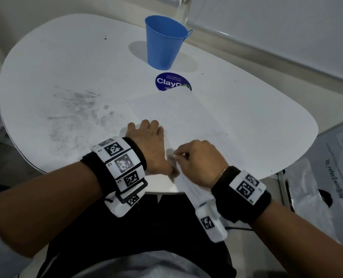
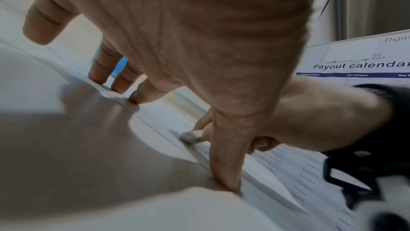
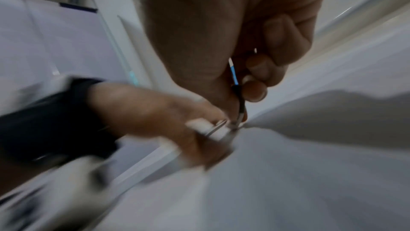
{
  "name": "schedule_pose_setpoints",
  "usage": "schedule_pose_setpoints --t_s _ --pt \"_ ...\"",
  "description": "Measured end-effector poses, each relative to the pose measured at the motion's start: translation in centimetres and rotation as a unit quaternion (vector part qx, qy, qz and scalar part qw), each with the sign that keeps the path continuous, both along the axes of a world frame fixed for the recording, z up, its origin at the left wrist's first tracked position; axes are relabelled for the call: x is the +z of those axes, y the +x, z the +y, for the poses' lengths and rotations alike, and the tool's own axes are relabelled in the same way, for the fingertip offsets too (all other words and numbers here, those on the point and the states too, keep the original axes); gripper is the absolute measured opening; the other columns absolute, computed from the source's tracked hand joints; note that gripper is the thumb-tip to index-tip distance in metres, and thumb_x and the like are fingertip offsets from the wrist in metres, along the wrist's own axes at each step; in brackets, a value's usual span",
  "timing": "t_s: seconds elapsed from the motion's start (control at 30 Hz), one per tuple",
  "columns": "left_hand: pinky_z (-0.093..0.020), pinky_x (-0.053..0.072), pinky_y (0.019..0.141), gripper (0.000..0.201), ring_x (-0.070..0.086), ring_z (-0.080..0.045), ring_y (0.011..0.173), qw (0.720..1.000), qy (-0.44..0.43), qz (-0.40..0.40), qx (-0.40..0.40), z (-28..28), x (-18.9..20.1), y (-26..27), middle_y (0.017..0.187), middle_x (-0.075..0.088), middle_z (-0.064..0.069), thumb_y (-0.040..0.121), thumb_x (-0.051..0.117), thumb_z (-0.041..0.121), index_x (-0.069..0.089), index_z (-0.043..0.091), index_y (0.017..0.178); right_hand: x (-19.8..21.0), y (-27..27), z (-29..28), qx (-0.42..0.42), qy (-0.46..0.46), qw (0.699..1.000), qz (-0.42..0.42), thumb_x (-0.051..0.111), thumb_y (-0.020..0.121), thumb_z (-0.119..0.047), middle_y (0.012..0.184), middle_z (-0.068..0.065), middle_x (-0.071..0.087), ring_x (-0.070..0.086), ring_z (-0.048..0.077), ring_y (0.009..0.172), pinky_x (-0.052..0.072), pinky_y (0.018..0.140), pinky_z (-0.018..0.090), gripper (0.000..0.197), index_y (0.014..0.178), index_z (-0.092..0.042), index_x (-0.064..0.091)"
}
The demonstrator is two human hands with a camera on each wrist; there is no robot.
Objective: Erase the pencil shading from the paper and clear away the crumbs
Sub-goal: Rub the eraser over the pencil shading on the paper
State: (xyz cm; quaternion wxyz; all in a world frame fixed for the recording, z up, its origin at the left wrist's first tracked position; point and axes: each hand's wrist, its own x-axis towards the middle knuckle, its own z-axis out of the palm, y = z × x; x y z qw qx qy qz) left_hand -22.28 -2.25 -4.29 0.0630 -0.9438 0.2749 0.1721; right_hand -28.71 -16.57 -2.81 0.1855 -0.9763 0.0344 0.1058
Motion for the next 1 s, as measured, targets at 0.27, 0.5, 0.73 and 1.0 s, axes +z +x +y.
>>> schedule_pose_setpoints --t_s 0.27,0.5,0.73,1.0 --pt "-0.046 0.03 0.106 0.119 0.028 -0.026 0.138 1.0 0.008 0.001 0.001 -0.1 0.0 0.0 0.15 0.028 -0.004 0.068 0.047 0.092 0.022 0.011 0.151 -0.2 -0.9 0.3 0.02 0.02 1.0 -0.001 0.059 0.094 -0.032 0.077 -0.005 0.073 0.064 0.017 0.073 0.053 0.07 0.032 0.022 0.086 -0.024 0.077" --pt "-0.047 0.03 0.107 0.119 0.027 -0.026 0.14 1.0 0.011 -0.002 0.0 -0.1 0.1 0.0 0.151 0.028 -0.004 0.068 0.046 0.092 0.024 0.011 0.152 -0.4 0.1 -0.8 -0.027 0.019 0.999 -0.032 0.059 0.092 -0.027 0.082 -0.003 0.074 0.067 0.018 0.076 0.055 0.073 0.032 0.02 0.088 -0.021 0.077" --pt "-0.048 0.03 0.108 0.123 0.027 -0.026 0.141 1.0 0.006 0.001 -0.004 0.0 -0.1 0.0 0.152 0.028 -0.004 0.065 0.043 0.097 0.025 0.011 0.152 0.2 1.5 -2.6 -0.087 0.02 0.995 -0.041 0.058 0.094 -0.022 0.093 -0.003 0.076 0.068 0.016 0.086 0.051 0.077 0.024 0.02 0.094 -0.02 0.078" --pt "-0.048 0.03 0.108 0.123 0.027 -0.026 0.141 1.0 0.006 0.003 0.001 0.1 0.2 0.0 0.151 0.028 -0.004 0.065 0.043 0.097 0.025 0.011 0.152 0.7 1.7 -2.7 -0.063 -0.025 0.998 -0.003 0.058 0.091 -0.024 0.094 -0.002 0.074 0.066 0.022 0.09 0.054 0.082 0.033 0.019 0.092 -0.023 0.077"
